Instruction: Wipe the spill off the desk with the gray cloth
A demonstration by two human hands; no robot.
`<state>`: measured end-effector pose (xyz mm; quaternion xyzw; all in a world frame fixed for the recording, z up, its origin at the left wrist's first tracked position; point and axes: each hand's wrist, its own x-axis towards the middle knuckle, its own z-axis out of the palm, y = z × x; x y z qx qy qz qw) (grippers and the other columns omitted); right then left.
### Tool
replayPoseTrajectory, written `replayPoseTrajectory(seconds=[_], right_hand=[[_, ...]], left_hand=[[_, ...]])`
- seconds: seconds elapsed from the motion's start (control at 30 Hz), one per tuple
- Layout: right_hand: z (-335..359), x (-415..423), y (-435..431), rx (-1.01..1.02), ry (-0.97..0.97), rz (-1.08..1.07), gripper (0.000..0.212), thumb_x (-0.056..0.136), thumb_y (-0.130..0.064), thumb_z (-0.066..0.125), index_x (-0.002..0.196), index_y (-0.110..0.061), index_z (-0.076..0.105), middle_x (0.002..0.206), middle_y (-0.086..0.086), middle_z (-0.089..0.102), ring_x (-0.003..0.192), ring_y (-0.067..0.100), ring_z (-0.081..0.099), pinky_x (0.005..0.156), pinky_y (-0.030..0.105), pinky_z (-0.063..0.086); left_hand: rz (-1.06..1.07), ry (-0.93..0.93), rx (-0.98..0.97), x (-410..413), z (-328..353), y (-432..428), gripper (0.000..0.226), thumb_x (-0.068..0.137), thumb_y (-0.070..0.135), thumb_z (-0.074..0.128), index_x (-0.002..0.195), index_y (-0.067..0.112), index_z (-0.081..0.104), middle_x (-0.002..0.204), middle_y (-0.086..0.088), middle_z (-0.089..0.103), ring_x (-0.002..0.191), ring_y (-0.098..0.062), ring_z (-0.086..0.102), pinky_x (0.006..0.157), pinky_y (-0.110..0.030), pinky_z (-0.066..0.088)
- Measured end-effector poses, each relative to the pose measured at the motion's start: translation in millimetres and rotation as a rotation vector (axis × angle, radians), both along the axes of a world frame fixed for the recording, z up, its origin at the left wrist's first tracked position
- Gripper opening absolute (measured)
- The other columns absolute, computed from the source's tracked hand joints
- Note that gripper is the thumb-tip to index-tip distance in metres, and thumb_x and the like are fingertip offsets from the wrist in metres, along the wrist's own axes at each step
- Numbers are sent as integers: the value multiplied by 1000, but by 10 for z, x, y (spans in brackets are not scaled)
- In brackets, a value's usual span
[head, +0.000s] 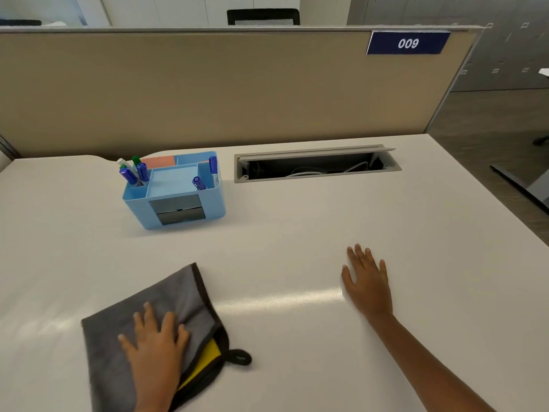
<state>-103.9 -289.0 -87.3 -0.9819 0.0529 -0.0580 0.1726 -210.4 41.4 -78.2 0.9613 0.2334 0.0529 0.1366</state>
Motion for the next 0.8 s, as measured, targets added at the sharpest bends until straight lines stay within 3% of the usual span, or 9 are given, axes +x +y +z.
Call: replayPoseTrajectory(seconds=[0.13,0.2,0.3,0.37,0.5,0.57,0.63,0.73,0.8], right_hand=[[-25,7,16,-1,-26,-9,51,94,-21,47,142,-13,33,152,8,33,142,24,26,118,47,15],[-26,2,19,19,-62,-9,55,92,-17,49,143,-12,30,150,9,36,141,26,29,116,48,18],[-18,-4,7,119,-101,4,55,93,-12,49,143,-10,28,148,11,39,140,28,30,117,48,17],[14,-6,-17,264,-103,-9,50,95,-11,45,143,-10,29,148,12,39,141,27,28,119,44,14],[252,-94,32,634,-129,-114,40,97,-7,41,137,-7,39,147,12,39,141,24,26,117,33,20],[366,-239,136,636,-158,-81,36,97,-3,40,132,-6,47,146,11,41,140,24,31,113,29,23],[414,-461,295,598,-132,24,35,96,-1,40,129,-7,51,145,8,43,138,21,35,112,28,28],[337,-815,615,481,37,193,40,97,-18,42,137,-13,41,152,3,31,144,17,19,116,27,19],[239,-966,796,295,105,239,53,96,-38,39,144,-20,28,158,2,12,146,21,-4,117,37,-3]], left_hand=[[-28,10,-22,-293,-65,-364,46,64,26,34,64,-7,67,113,-40,59,94,-59,59,77,-80,36],[-182,-48,13,-432,-107,-780,37,57,26,35,49,4,63,130,-29,48,100,-46,64,88,-69,40],[-400,-193,23,-595,-182,-1392,24,53,33,40,42,16,52,156,-4,16,145,-13,13,118,-43,7],[-470,-106,-23,-564,-179,-1724,21,53,33,43,42,17,52,137,-16,51,146,-18,3,118,-40,0],[-426,118,25,-178,17,-2015,10,61,24,58,52,20,61,114,-23,65,114,-42,56,116,-45,-11],[-385,134,5,57,128,-2038,19,53,25,79,58,19,63,115,-23,66,105,-39,64,115,-49,-2],[-369,116,-55,233,203,-1998,24,54,29,83,67,17,67,118,-24,65,109,-38,62,108,-54,31],[-395,-4,-374,345,154,-1764,18,90,22,51,97,10,61,147,-19,36,137,-32,34,113,-46,28],[-363,-82,-593,337,145,-1514,20,95,15,37,101,11,56,146,-5,39,133,-23,40,106,-36,34]])
